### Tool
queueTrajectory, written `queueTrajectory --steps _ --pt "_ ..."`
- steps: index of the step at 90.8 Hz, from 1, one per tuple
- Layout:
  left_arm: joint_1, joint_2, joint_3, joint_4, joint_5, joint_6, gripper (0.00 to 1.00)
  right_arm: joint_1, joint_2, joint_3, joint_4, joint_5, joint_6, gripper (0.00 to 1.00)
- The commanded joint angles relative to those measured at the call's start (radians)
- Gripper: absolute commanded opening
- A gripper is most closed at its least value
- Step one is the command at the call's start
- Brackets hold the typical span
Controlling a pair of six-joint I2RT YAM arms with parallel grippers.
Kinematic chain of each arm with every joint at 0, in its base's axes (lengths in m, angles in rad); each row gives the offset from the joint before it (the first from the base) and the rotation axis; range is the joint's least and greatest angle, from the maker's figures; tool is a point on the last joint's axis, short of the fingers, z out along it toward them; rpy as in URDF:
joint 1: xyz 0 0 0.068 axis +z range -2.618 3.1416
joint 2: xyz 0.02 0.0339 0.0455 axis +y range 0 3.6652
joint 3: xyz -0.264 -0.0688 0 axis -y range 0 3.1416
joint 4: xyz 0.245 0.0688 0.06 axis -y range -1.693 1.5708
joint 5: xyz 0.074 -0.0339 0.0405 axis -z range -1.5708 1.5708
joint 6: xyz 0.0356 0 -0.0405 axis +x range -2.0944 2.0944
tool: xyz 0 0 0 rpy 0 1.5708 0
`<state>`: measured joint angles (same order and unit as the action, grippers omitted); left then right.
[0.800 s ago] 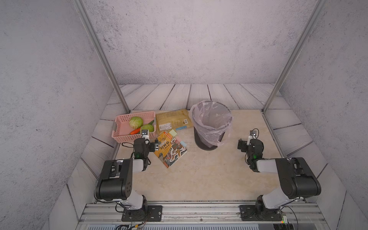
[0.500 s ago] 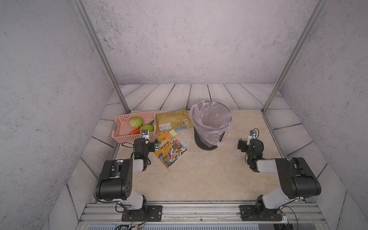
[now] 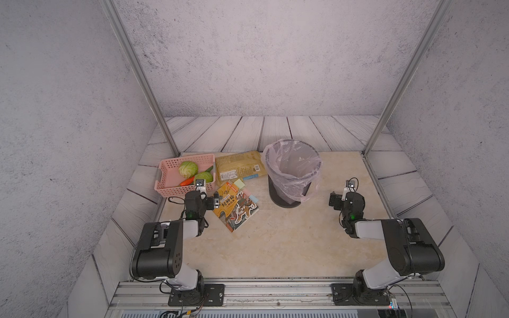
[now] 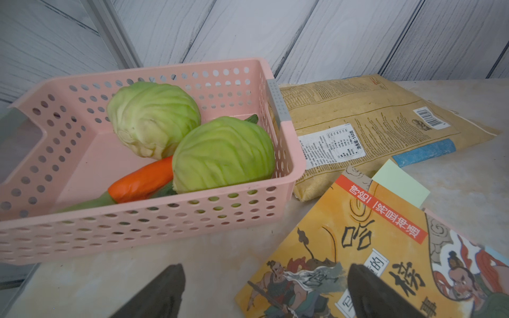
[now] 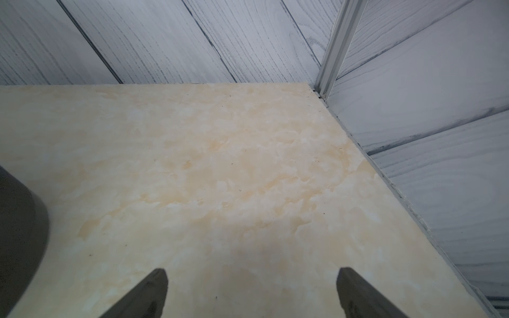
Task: Peel off the used sticky note
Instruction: Move the trash bin to the center of the board.
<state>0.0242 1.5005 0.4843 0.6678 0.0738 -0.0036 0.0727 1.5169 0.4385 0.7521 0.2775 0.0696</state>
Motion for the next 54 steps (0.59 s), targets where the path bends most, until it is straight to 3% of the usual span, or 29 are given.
queueTrajectory --steps 1,21,38,54 --pt "0.005 -0.106 0.108 -0.242 0.003 0.009 0.98 -0.003 -0.119 0.021 -0.119 0.036 0.004 1.00" --pt "0.005 -0.215 0.326 -0.649 0.061 -0.041 0.98 -0.003 -0.308 0.138 -0.543 0.129 0.184 1.00" --pt "0.005 -0.270 0.586 -1.061 0.171 -0.041 0.98 -0.003 -0.425 0.359 -0.941 0.143 0.374 1.00" --pt "0.005 -0.361 0.684 -1.264 0.169 -0.020 0.98 -0.004 -0.436 0.586 -1.172 -0.045 0.384 1.00"
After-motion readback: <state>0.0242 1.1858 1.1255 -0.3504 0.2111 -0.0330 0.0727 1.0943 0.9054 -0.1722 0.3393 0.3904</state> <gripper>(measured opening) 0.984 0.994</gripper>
